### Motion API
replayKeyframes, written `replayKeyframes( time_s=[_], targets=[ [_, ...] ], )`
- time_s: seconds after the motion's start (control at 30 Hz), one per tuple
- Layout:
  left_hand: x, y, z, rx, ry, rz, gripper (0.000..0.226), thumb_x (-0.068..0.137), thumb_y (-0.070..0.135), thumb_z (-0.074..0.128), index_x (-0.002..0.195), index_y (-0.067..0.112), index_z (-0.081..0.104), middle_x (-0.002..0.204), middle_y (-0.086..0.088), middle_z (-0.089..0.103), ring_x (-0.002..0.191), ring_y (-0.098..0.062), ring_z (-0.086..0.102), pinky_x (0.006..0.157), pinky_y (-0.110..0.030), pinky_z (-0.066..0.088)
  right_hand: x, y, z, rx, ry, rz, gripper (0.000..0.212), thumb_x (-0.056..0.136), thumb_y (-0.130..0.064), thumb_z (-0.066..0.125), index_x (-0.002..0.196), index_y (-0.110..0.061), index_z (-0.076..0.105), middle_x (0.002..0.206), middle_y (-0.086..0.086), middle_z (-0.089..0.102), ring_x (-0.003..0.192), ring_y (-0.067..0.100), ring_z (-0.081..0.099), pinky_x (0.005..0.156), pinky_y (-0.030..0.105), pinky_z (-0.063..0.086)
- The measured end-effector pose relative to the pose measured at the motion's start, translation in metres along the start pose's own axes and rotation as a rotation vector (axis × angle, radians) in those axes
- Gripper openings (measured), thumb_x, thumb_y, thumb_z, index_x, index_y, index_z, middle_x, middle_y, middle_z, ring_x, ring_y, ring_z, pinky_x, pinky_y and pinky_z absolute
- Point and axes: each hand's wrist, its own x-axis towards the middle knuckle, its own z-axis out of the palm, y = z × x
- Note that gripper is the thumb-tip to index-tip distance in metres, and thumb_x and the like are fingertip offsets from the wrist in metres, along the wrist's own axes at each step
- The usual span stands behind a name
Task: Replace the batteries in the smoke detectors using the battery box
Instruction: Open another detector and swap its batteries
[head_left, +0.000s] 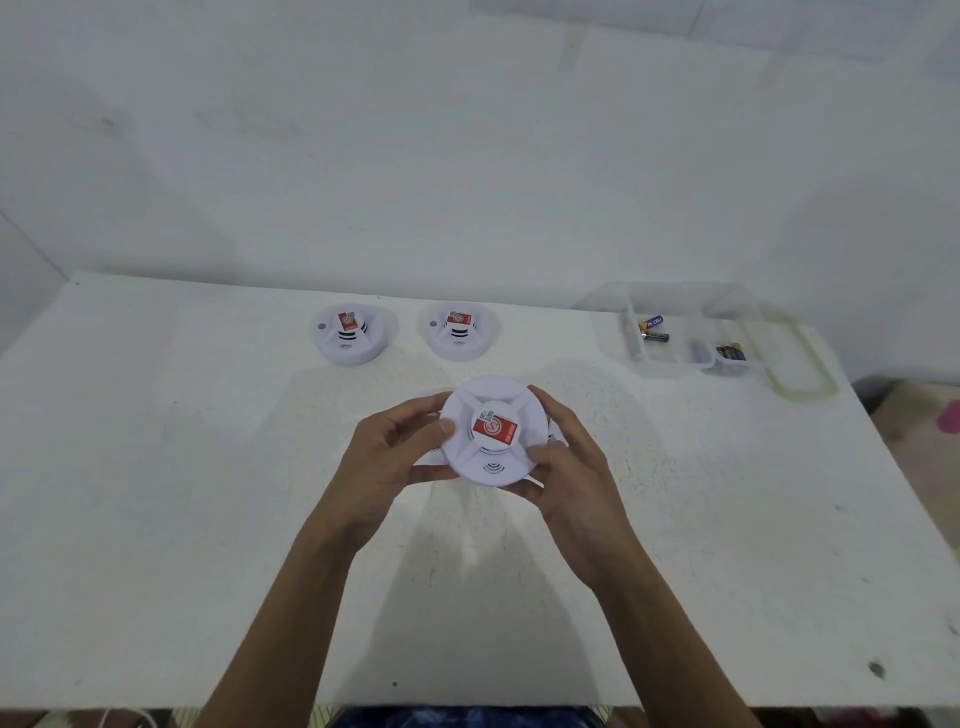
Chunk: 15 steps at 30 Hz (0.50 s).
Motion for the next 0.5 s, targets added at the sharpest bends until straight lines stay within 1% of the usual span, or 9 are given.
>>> replayKeyframes(
  time_s=[0.1,0.2,0.33,0.4,0.5],
  targets=[
    [0.0005,-0.0001,-0.0003,0.009,0.006,-0.003,0.026,0.092,0.009,0.054,0.112,0.019,0.066,0.106,0.000,0.073,0.097,-0.021,0.069,0.075,-0.036,0.058,0.0013,0.0000,-0.0008,-0.001,-0.014,-0.008,0.038,0.093,-0.015,0.058,0.130,-0.023,0.053,0.121,0.003,0.065,0.106,0.023,0.066,0.083,0.042,0.057],
    [0.0001,-0.0008,-0.0007,0.017,0.007,-0.003,0.026,0.092,0.009,0.054,0.112,0.021,0.066,0.105,0.002,0.073,0.097,-0.019,0.070,0.073,-0.033,0.058,0.0028,0.0016,-0.0016,0.007,-0.021,-0.012,0.044,0.086,-0.020,0.058,0.130,-0.022,0.052,0.121,0.003,0.065,0.108,0.025,0.065,0.083,0.042,0.057],
    [0.0010,-0.0008,-0.0017,0.021,0.001,-0.003,0.027,0.092,0.010,0.054,0.116,0.018,0.065,0.108,0.000,0.072,0.098,-0.021,0.069,0.076,-0.037,0.058,0.0042,0.0029,-0.0022,0.008,-0.028,-0.023,0.048,0.085,-0.022,0.059,0.133,-0.019,0.050,0.126,0.005,0.062,0.110,0.028,0.064,0.086,0.048,0.055],
    [0.0015,-0.0007,-0.0016,0.016,0.001,-0.003,0.027,0.092,0.009,0.054,0.116,0.017,0.065,0.108,-0.001,0.072,0.099,-0.021,0.069,0.077,-0.038,0.058,0.0042,0.0027,-0.0023,0.002,-0.039,-0.025,0.049,0.087,-0.022,0.058,0.135,-0.017,0.048,0.129,0.007,0.060,0.113,0.029,0.062,0.090,0.052,0.053],
    [0.0022,-0.0007,-0.0016,0.013,0.003,-0.008,0.027,0.092,0.010,0.054,0.116,0.017,0.065,0.109,-0.003,0.072,0.099,-0.022,0.069,0.078,-0.039,0.058,0.0050,0.0034,-0.0031,-0.002,-0.050,-0.019,0.050,0.088,-0.020,0.057,0.136,-0.017,0.047,0.131,0.009,0.058,0.115,0.031,0.060,0.092,0.055,0.050]
  ],
)
